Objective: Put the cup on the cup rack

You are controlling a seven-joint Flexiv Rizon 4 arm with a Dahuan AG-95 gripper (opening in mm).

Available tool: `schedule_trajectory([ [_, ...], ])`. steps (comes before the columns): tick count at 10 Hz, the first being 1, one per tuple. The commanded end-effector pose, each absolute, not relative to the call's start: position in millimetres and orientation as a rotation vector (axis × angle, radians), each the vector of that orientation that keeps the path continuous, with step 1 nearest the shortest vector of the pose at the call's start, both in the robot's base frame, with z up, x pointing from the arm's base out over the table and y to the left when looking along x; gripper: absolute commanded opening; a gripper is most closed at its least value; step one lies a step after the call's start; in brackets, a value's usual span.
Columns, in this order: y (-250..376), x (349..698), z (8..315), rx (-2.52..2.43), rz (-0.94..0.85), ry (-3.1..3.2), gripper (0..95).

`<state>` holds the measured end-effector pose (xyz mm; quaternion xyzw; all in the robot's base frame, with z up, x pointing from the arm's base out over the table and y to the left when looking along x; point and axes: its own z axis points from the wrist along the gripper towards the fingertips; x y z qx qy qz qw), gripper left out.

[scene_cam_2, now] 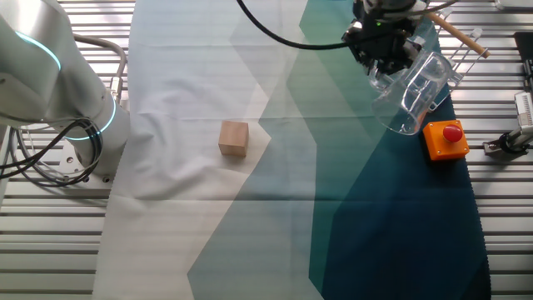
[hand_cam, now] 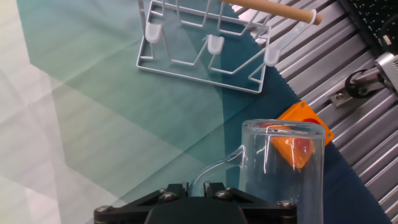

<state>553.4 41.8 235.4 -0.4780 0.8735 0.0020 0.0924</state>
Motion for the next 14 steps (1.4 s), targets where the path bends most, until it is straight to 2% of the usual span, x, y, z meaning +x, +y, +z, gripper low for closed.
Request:
schedule_trajectory([
  [1,41,553,236,-1.41,0.029,2.575,0.0],
  [14,95,608,270,-1.328,0.071,2.624,0.0],
])
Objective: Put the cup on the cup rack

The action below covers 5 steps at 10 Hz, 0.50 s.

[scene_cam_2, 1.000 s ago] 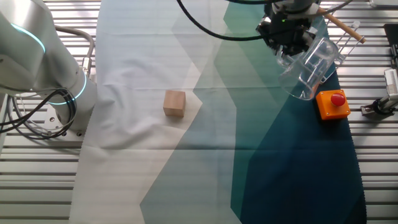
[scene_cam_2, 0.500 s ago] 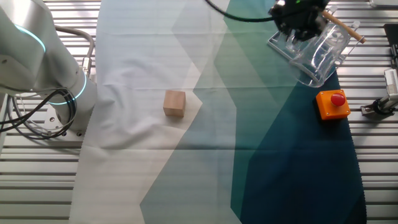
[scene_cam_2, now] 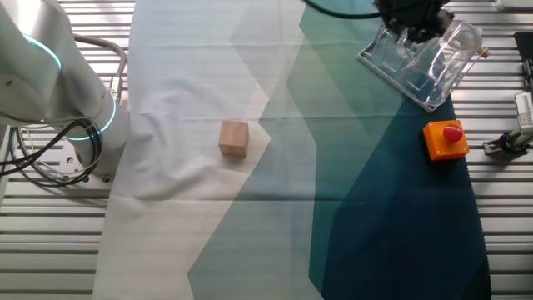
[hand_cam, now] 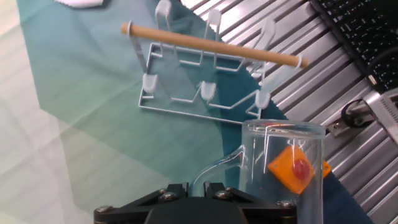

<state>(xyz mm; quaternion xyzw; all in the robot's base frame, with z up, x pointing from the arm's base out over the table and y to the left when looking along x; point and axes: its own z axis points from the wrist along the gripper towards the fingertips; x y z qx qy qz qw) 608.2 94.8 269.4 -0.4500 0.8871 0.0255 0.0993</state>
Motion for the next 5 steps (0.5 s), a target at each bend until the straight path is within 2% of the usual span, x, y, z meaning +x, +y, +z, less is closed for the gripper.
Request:
schedule_trajectory([
  [1,100,618,271,-1.323,0.083,2.619,0.0],
  [5,111,637,278,-1.296,0.109,2.622,0.0],
])
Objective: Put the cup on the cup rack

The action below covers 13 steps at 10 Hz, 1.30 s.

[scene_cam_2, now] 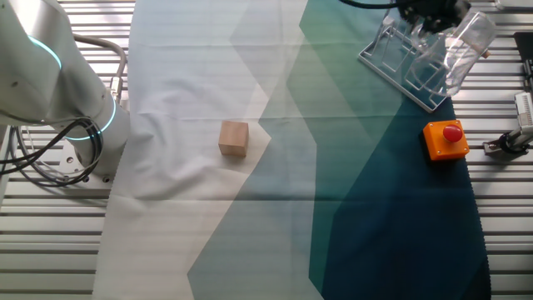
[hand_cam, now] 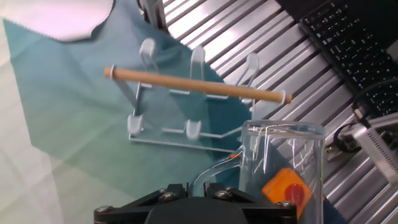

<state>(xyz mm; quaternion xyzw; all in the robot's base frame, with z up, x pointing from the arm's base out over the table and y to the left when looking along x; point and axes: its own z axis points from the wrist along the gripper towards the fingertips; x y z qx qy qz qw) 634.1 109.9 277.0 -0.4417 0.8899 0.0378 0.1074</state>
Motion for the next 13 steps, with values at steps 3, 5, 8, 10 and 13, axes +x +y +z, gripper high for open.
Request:
schedule_trajectory([
  [3,121,653,294,-1.227,0.137,2.641,0.0],
  [5,131,664,304,-1.182,0.14,2.66,0.0],
  [8,138,671,308,-1.11,0.15,2.652,0.0],
  [10,139,671,308,-1.059,0.171,2.638,0.0],
  [13,145,678,308,-1.016,0.181,2.637,0.0],
])
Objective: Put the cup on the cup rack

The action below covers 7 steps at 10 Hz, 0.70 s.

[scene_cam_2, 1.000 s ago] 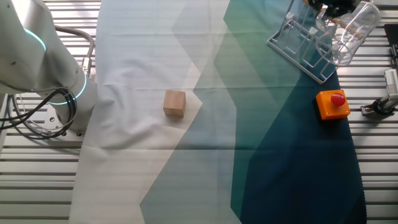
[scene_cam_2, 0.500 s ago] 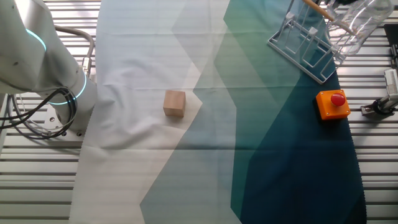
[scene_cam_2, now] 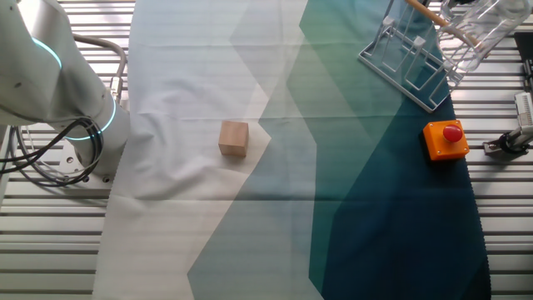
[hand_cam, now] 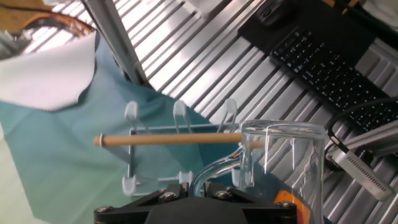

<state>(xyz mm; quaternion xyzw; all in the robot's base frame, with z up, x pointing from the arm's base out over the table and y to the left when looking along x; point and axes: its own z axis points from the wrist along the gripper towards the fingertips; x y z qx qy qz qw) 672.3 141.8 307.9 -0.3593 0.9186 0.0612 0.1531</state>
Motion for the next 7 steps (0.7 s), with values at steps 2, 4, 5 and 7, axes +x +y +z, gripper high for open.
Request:
schedule_trajectory([
  [2,151,684,308,-0.974,0.197,2.624,0.0],
  [4,158,692,310,-0.921,0.221,2.605,0.0],
  [5,160,693,310,-0.915,0.224,2.603,0.0],
  [7,165,697,309,-0.902,0.226,2.6,0.0],
])
